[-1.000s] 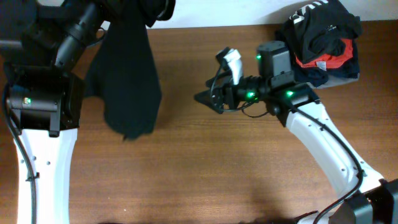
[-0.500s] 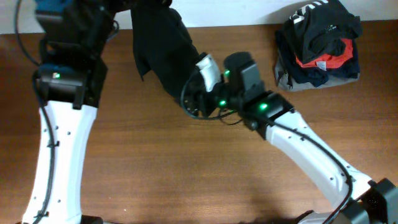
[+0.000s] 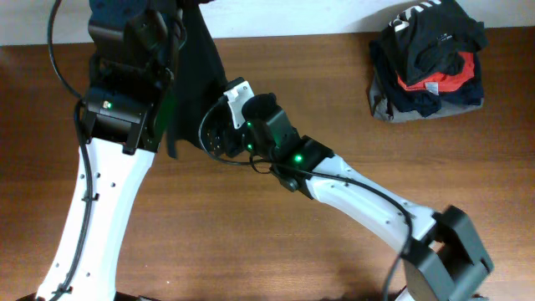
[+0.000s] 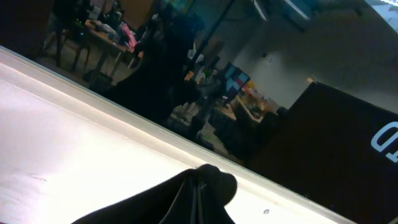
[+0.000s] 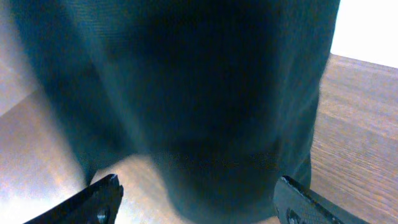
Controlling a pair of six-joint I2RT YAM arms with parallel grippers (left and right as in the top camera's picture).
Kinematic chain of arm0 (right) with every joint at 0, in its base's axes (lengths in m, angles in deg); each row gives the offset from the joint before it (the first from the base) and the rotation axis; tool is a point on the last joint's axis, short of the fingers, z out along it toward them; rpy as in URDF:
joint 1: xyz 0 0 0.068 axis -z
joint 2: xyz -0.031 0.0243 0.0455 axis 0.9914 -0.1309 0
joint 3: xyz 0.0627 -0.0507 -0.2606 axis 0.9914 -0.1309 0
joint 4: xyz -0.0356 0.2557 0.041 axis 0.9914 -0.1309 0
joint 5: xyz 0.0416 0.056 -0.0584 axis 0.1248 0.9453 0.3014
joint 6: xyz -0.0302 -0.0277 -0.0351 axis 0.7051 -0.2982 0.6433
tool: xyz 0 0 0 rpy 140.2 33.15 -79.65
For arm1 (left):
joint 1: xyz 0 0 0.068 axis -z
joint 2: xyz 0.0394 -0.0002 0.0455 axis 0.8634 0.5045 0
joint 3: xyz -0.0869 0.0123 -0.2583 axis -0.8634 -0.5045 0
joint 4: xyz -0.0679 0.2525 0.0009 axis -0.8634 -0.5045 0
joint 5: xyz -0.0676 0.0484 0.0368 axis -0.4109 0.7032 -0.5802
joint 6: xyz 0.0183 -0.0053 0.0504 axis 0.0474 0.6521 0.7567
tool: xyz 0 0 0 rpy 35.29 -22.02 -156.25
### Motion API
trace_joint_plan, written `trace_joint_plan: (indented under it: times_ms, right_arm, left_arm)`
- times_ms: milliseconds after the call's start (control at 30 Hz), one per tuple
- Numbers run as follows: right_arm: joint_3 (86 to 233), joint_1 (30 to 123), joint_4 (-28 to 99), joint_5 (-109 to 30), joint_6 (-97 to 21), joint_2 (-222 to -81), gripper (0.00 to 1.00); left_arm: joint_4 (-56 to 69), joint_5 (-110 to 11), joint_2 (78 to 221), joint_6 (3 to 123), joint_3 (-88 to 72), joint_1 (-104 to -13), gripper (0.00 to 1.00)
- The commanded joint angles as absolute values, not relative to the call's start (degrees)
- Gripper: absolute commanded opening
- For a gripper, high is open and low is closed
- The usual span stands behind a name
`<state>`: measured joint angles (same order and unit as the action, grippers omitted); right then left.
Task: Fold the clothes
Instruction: 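Grasp the hanging t-shirt with the right gripper beside the left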
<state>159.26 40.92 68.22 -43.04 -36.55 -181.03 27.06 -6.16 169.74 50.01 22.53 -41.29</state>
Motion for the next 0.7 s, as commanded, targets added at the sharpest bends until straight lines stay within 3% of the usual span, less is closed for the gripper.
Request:
trace_joint_plan:
  times_ms: [0,667]
  right_arm:
    - [160.25,40.85,71.26,-45.11,-39.48,-183.23,0.80]
    - [160.25,40.43,63.06,-35.47,-39.45,-177.18,0.79]
  left_arm:
    - [28.07,-4.82,168.87,49.48,24.28,-40.94,0.01]
    - [27.85,2.15,168.89,52.56,24.28,-41.00,0.01]
